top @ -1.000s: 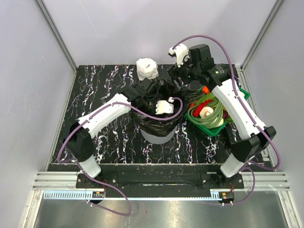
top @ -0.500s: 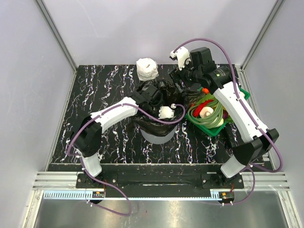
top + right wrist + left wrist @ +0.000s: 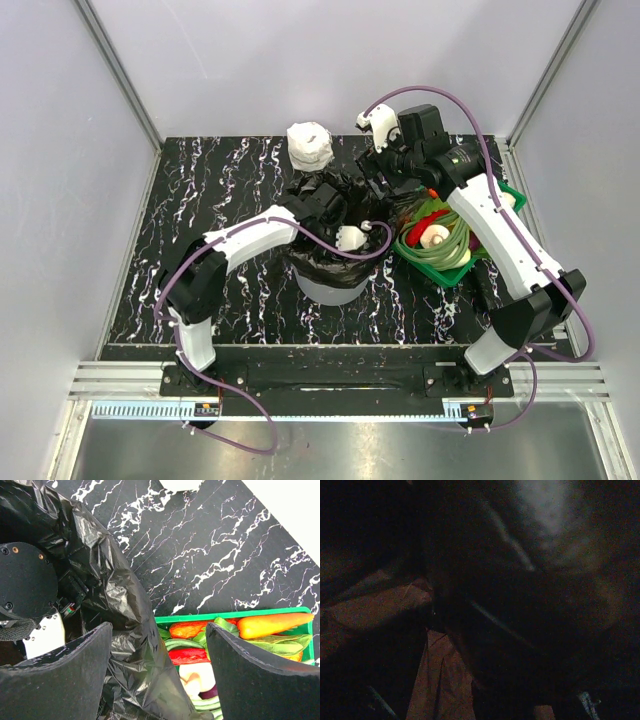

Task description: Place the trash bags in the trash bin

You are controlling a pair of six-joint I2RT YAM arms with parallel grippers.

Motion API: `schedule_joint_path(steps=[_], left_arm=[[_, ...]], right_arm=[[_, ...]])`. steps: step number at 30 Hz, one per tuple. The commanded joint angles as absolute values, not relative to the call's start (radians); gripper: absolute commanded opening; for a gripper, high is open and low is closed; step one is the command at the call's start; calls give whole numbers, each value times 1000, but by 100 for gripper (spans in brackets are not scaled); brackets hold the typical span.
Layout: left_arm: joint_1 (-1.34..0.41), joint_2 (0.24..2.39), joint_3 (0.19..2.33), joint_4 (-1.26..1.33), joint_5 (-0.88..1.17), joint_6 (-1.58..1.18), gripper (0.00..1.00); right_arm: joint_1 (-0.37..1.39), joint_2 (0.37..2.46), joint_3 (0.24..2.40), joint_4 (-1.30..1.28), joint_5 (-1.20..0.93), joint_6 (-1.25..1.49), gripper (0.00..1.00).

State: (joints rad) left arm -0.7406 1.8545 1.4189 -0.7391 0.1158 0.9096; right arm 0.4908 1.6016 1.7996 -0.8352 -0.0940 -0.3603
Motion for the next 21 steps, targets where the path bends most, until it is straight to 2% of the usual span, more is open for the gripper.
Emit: schedule_joint_path(steps=[1, 21], left_arm=[[-752, 1824, 1480, -733, 46, 861, 93], [-750, 1621, 1480, -650, 123, 831, 95]], right_arm=[[486, 1563, 1805, -798, -89, -364, 81], [486, 1551, 1807, -798, -83, -365, 81]])
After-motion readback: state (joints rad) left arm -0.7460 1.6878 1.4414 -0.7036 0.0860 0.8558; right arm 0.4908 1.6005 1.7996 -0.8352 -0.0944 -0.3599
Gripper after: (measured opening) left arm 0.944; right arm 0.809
